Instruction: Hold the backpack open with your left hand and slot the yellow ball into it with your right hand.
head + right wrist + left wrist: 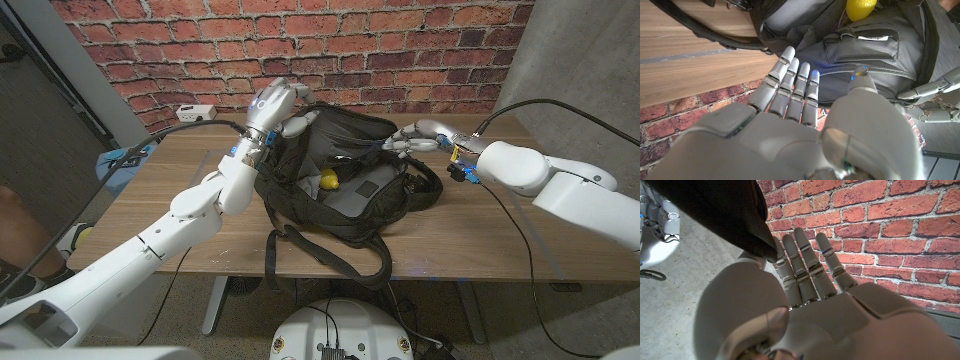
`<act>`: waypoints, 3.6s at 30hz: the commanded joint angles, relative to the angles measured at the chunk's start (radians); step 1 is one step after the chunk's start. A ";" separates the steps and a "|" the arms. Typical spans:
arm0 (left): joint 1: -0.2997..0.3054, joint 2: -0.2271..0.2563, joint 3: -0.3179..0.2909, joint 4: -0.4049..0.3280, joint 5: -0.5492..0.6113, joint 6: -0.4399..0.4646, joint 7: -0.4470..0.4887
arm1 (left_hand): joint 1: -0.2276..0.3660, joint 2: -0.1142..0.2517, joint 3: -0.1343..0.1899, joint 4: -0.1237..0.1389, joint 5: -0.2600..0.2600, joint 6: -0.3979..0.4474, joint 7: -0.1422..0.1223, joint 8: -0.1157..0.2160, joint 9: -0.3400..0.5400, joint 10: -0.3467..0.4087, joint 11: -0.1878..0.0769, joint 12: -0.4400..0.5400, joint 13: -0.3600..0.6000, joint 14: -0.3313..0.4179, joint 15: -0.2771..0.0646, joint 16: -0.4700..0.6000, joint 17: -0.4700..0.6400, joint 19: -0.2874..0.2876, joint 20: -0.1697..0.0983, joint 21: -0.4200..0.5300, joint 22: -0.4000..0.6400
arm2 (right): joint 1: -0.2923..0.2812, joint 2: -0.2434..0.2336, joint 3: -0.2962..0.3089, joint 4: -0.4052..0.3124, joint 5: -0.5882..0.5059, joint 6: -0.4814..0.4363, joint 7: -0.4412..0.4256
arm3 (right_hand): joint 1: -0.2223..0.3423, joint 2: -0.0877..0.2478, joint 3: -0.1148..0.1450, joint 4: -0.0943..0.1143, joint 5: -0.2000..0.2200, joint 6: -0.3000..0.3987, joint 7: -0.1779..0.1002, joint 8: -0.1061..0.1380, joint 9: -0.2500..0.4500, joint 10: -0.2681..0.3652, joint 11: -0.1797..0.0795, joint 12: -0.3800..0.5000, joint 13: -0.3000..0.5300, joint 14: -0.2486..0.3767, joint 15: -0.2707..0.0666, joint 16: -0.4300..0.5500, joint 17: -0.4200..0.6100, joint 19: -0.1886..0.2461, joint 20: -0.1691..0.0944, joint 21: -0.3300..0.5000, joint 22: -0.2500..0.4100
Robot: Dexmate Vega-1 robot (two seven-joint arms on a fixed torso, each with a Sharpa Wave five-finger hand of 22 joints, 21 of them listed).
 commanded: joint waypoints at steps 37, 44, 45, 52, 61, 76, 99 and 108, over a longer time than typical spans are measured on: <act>0.006 -0.017 -0.006 -0.018 -0.075 -0.096 -0.066 | -0.003 0.005 0.001 0.003 0.005 0.007 -0.001 0.006 -0.004 0.003 -0.009 -0.010 -0.002 0.002 -0.004 -0.010 0.001 -0.008 0.000 0.013 -0.001 | -0.248 -0.025 0.275 -0.094 -0.027 -0.090 -0.076 | -0.007 0.011 -0.006 -0.004 -0.001 0.002 0.003 0.006 -0.003 0.012 -0.001 -0.010 0.002 -0.004 -0.023 0.007 -0.002 -0.006 0.002 0.005 0.005; 0.031 -0.006 -0.028 -0.036 -0.090 -0.095 -0.074 | -0.015 0.000 -0.003 0.008 0.004 0.009 -0.007 0.005 -0.008 -0.001 -0.013 -0.018 -0.011 0.004 -0.004 -0.013 -0.002 -0.009 -0.001 0.014 -0.001 | -0.242 -0.006 0.268 -0.103 -0.040 -0.100 -0.077 | -0.008 0.012 -0.006 -0.005 -0.001 0.002 0.002 0.007 -0.003 0.013 -0.001 -0.011 0.003 -0.004 -0.021 0.007 -0.002 -0.006 0.003 0.005 0.005; 0.035 -0.005 -0.031 -0.038 -0.091 -0.096 -0.073 | -0.016 -0.001 -0.004 0.009 0.004 0.009 -0.010 0.005 -0.008 0.001 -0.012 -0.018 -0.013 0.003 -0.004 -0.014 -0.002 -0.010 -0.001 0.013 -0.001 | -0.240 -0.003 0.265 -0.105 -0.041 -0.104 -0.079 | -0.008 0.012 -0.006 -0.005 -0.001 0.002 0.002 0.007 -0.003 0.013 -0.001 -0.011 0.003 -0.005 -0.022 0.007 -0.002 -0.006 0.002 0.005 0.005; 0.051 0.007 -0.052 -0.040 -0.099 -0.112 -0.064 | -0.020 -0.004 -0.005 0.008 0.005 0.014 -0.016 0.003 -0.015 0.000 -0.013 -0.026 -0.024 0.001 -0.006 -0.018 -0.004 -0.012 -0.002 0.014 -0.002 | -0.220 0.012 0.243 -0.117 -0.049 -0.133 -0.090 | -0.007 0.012 -0.006 -0.006 -0.001 0.001 0.001 0.007 -0.004 0.012 -0.001 -0.013 0.003 -0.003 -0.023 0.008 -0.003 -0.007 0.002 0.005 0.005; 0.060 0.015 -0.068 -0.040 -0.118 -0.125 -0.082 | -0.033 -0.003 -0.007 0.014 0.005 -0.008 -0.019 -0.004 -0.014 -0.019 -0.010 -0.040 -0.032 -0.009 -0.003 -0.026 -0.007 -0.024 -0.001 0.011 -0.002 | -0.208 0.027 0.233 -0.109 -0.052 -0.136 -0.103 | -0.007 0.013 -0.007 -0.008 -0.001 0.001 0.000 0.007 -0.004 0.011 -0.002 -0.015 0.004 -0.006 -0.023 0.007 -0.003 -0.007 0.003 0.005 0.005; 0.055 0.034 -0.091 -0.021 -0.178 -0.173 -0.138 | -0.164 -0.022 -0.035 0.064 0.001 -0.097 0.004 -0.086 -0.064 -0.113 0.028 -0.122 -0.102 -0.091 0.033 -0.076 -0.035 -0.088 0.021 -0.016 -0.005 | -0.183 0.028 0.216 -0.129 -0.059 -0.190 -0.129 | -0.009 0.013 -0.008 -0.009 -0.001 -0.005 0.001 0.005 -0.004 0.006 -0.001 -0.019 0.006 -0.013 -0.021 0.004 -0.004 -0.013 0.006 0.003 0.005; 0.028 0.023 -0.100 -0.004 -0.261 -0.187 -0.245 | -0.448 -0.043 -0.075 0.139 -0.005 -0.329 0.071 -0.369 -0.115 -0.383 0.150 -0.347 -0.259 -0.444 0.148 -0.149 -0.193 -0.267 0.121 -0.169 -0.017 | -0.139 0.004 0.211 -0.108 -0.047 -0.200 -0.107 | -0.014 0.015 -0.011 -0.010 -0.001 -0.014 0.004 0.003 -0.005 -0.006 0.004 -0.029 0.008 -0.025 -0.013 -0.001 -0.005 -0.031 0.013 -0.002 0.005; 0.056 0.026 -0.123 -0.014 -0.301 -0.172 -0.255 | -0.517 -0.009 -0.054 0.124 -0.002 -0.530 0.001 -0.561 -0.121 -0.550 0.187 -0.451 -0.366 -0.645 0.189 -0.151 -0.334 -0.316 0.116 -0.296 -0.022 | -0.108 0.005 0.183 -0.088 -0.034 -0.189 -0.096 | -0.017 0.015 -0.013 -0.010 -0.001 -0.022 0.006 0.000 -0.005 -0.012 0.006 -0.034 0.010 -0.033 -0.012 -0.004 -0.006 -0.040 0.016 -0.005 0.005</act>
